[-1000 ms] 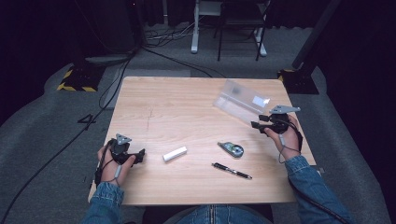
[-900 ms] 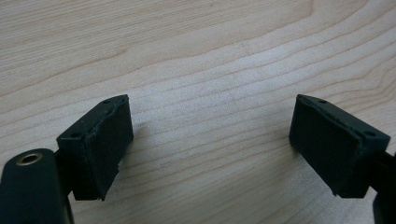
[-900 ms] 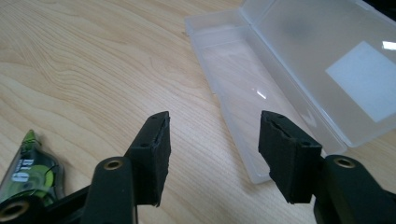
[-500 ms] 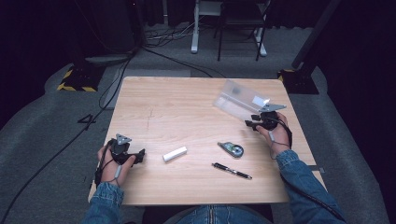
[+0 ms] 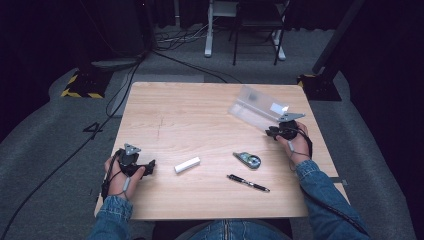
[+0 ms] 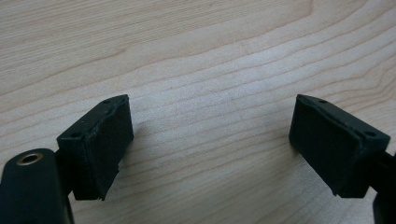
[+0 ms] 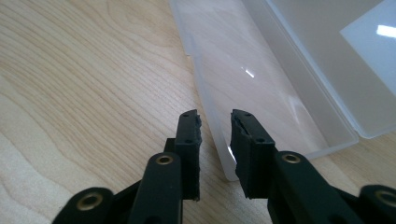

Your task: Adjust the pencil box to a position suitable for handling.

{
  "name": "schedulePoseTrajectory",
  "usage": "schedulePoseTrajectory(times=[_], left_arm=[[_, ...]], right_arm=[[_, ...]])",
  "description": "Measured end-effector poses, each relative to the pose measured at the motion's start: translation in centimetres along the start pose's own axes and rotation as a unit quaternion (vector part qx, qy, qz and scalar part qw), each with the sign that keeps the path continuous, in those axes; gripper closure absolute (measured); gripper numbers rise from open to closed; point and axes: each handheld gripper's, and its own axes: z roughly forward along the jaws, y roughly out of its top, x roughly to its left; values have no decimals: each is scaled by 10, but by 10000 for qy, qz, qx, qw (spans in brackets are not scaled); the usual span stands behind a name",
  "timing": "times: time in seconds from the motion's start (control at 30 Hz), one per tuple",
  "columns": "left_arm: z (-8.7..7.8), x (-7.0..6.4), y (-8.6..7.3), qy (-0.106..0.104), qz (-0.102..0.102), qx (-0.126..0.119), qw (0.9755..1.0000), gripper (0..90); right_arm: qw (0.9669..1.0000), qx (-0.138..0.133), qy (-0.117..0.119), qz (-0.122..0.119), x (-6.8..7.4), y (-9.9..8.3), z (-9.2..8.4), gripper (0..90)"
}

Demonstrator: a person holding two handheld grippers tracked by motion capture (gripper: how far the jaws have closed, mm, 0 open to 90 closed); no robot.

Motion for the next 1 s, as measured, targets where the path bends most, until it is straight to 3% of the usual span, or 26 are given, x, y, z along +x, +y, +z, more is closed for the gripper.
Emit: schedulePoseTrajectory(times=[0.43, 0.73, 1.0], left_arm=[[0, 0, 0, 0, 1, 0, 10000, 138], [0, 0, 0, 1, -2, 0, 10000, 139], [0, 0, 0, -5, -3, 2, 10000, 138]], right_arm=[[9996, 119, 172, -211, 5, 1, 1, 890], [9993, 98, 269, -249, 11, 2, 2, 898], [9973, 126, 559, -448, 26, 2, -1, 898]])
